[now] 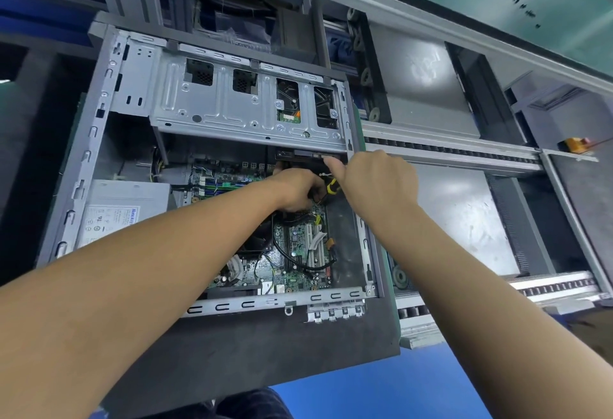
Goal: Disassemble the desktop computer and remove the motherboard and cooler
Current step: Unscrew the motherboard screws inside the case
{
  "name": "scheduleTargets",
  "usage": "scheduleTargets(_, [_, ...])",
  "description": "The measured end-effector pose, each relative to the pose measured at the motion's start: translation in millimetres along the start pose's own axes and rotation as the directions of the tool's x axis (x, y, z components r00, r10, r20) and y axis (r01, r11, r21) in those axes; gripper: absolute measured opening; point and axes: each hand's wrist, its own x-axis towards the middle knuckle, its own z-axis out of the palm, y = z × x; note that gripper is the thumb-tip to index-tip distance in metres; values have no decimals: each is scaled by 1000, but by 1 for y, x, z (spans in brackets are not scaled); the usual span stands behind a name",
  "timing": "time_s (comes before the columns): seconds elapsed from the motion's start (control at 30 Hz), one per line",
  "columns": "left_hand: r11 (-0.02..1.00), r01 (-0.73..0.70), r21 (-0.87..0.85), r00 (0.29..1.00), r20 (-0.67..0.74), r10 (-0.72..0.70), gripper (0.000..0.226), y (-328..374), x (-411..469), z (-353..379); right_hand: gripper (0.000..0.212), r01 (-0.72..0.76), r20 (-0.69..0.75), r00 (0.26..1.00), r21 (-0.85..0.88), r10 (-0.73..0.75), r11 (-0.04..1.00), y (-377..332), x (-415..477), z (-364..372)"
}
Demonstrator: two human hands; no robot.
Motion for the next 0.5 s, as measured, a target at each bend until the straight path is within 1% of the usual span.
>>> scheduleTargets(0.03, [1000, -2, -2, 1000, -1, 2, 20, 0, 0, 0, 56, 18, 7, 1000, -32, -18, 999, 0, 1, 0])
scheduleTargets(0.1, [1000, -10, 0, 1000, -4, 10, 19, 0, 0, 0, 43, 89, 54, 995, -80, -84, 993, -1, 5, 0])
scheduleTargets(0.13, [1000, -14, 4, 1000, -2, 14, 18, 0, -1, 0, 39, 108, 71, 992, -61, -104, 992, -1, 5, -1])
scheduleTargets(0.23, [1000, -24, -3, 1000, 3, 24, 16, 0, -2, -2, 38, 124, 51, 990, 100, -130, 987, 2, 5, -4])
scheduleTargets(0.33, [999, -45, -5, 999, 2, 45, 15, 1, -6, -4, 18, 194, 71, 974, 231, -216, 953, 4, 3, -8])
scheduleTargets(0.37, [998, -56, 0, 998, 7, 56, 15, 2, -9, -7, 16, 206, 85, 968, 260, -235, 943, 5, 2, -9])
scheduleTargets(0.43, [997, -67, 42, 998, 9, 67, 27, 2, -16, -14, 24, 216, 93, 963, 296, -253, 931, 7, 2, -10])
scheduleTargets(0.5, [986, -42, 163, 999, 10, 41, 42, 4, -27, -25, 28, 204, 88, 966, 315, -243, 927, 9, 2, -10])
